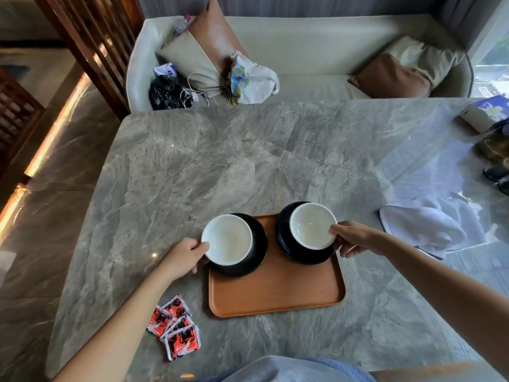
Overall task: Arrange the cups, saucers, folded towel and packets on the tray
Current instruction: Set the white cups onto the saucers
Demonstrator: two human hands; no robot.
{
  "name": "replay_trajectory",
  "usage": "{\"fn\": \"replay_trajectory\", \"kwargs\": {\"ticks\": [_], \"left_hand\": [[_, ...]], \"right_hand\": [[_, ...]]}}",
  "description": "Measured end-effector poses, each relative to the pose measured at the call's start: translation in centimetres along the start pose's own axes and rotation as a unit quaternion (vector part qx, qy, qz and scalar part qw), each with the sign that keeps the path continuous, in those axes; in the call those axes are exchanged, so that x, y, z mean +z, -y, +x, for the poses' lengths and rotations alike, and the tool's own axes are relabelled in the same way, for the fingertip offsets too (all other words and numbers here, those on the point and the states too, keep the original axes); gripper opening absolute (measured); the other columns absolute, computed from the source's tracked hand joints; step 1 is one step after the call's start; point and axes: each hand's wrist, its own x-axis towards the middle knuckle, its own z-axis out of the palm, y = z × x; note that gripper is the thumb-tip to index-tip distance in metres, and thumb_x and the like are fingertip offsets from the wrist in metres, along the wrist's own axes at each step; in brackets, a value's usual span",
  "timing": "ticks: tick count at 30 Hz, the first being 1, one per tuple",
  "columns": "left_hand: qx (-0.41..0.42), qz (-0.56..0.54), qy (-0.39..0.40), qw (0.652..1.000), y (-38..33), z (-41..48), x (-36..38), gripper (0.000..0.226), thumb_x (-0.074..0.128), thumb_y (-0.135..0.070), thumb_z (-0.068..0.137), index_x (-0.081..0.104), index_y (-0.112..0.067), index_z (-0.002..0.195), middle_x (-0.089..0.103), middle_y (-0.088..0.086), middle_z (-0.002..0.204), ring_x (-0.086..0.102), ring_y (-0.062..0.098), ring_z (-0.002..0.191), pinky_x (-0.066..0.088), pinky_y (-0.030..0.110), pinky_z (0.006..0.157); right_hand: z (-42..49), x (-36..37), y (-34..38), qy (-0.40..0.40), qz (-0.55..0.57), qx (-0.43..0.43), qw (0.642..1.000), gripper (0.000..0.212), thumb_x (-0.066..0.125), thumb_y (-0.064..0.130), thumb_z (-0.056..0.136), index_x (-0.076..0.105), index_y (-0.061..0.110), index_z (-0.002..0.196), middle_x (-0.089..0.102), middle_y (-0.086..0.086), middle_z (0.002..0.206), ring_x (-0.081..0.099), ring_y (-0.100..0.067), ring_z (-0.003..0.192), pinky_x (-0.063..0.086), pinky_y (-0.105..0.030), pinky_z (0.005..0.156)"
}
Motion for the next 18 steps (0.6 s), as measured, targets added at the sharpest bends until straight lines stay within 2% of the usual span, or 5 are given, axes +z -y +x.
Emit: {"fn": "replay_trajectory", "kwargs": {"ticks": [7,10,15,18], "left_hand": [[-0.015,0.012,0.027,0.999,0.2,1.3,-0.1,0.039,0.047,-0.035,0.091,0.049,-0.02,0.056,0.055,-0.001,0.041,0.05,0.012,0.042,0.039,0.029,0.057],[-0.014,0.023,0.035,0.999,0.1,1.6,0.1,0.04,0.047,-0.035,0.09,0.048,-0.019,0.054,0.055,0.003,0.044,0.05,0.017,0.045,0.043,0.032,0.064],[-0.016,0.054,0.045,0.997,-0.2,2.0,-0.2,0.042,0.044,-0.041,0.089,0.054,-0.019,0.055,0.057,0.0,0.044,0.053,0.018,0.048,0.045,0.032,0.066],[-0.017,0.084,0.055,0.995,-0.4,2.2,-0.5,0.043,0.042,-0.045,0.09,0.057,-0.018,0.059,0.058,-0.001,0.046,0.057,0.019,0.052,0.047,0.032,0.068]], "right_hand": [[1.4,-0.3,1.0,0.012,-0.035,0.012,0.999,0.018,0.041,0.025,0.092,0.055,0.014,0.09,0.058,-0.009,0.074,0.054,-0.018,0.05,0.048,-0.025,0.055],[1.8,-0.4,1.1,0.023,-0.046,0.011,0.999,0.018,0.041,0.024,0.092,0.054,0.014,0.087,0.056,-0.008,0.072,0.053,-0.018,0.05,0.047,-0.024,0.053],[2.3,-0.6,1.0,0.027,-0.062,0.017,0.998,0.019,0.042,0.027,0.094,0.054,0.013,0.089,0.059,-0.008,0.073,0.054,-0.016,0.047,0.047,-0.024,0.053],[2.5,-1.0,1.4,0.046,-0.118,0.033,0.991,0.03,0.04,0.034,0.096,0.053,0.008,0.094,0.065,-0.009,0.075,0.056,-0.016,0.044,0.047,-0.022,0.049]]}}
